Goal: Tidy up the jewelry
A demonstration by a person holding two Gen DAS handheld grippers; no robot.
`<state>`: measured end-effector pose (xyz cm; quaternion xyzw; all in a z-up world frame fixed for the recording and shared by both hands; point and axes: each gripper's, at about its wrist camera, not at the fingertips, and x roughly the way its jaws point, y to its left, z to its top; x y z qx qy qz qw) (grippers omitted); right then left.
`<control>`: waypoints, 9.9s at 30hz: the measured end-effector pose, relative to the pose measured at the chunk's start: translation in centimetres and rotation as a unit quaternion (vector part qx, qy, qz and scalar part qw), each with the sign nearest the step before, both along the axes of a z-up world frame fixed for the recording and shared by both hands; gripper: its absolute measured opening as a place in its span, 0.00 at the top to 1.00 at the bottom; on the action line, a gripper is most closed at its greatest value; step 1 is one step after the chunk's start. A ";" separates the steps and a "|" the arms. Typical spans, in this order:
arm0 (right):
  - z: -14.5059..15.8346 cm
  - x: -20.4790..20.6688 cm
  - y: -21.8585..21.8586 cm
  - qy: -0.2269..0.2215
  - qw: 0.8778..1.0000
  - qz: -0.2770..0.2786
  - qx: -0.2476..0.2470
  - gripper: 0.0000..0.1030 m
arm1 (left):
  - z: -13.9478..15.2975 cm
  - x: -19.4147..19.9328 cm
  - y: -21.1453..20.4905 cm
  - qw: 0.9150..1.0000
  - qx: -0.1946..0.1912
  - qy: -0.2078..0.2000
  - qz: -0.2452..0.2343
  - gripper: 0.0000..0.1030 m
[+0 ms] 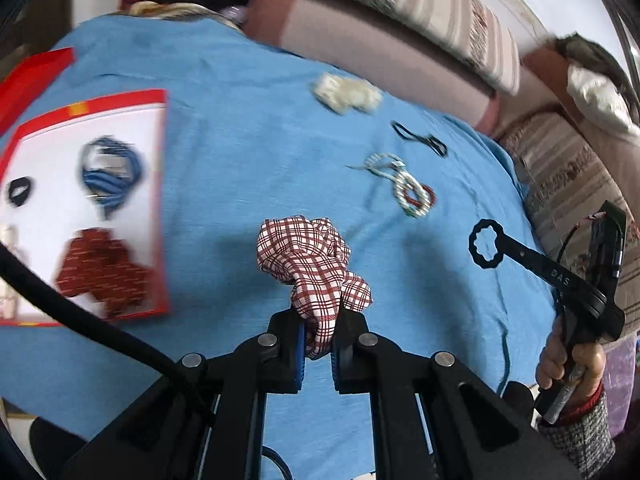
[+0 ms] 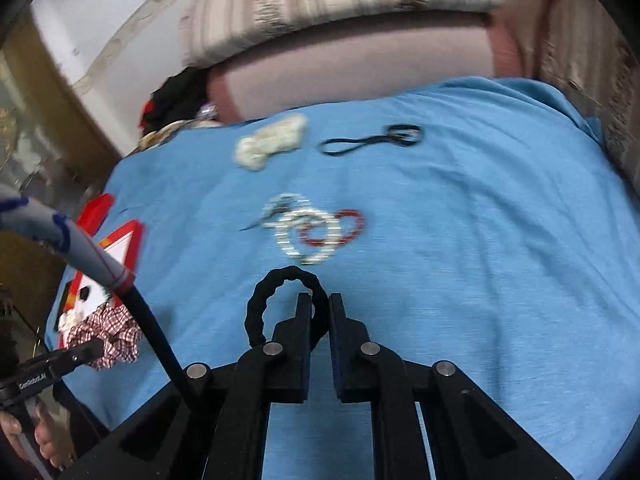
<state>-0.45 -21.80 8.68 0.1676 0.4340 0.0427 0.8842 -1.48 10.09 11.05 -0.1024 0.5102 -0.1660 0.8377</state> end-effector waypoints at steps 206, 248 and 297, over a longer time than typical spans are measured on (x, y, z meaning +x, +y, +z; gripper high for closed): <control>-10.0 -2.1 -7.6 0.094 0.988 -0.102 0.070 0.90 | -7.6 9.9 -14.0 0.985 0.053 0.031 -0.164 0.95; -1.4 -5.1 1.3 -0.013 0.994 -0.006 -0.106 0.90 | -0.6 -0.1 -2.8 0.996 0.034 -0.056 -0.052 0.95; -2.0 17.9 37.8 0.037 0.958 0.286 0.002 0.86 | -3.0 6.7 25.7 0.979 0.028 -0.022 0.200 0.92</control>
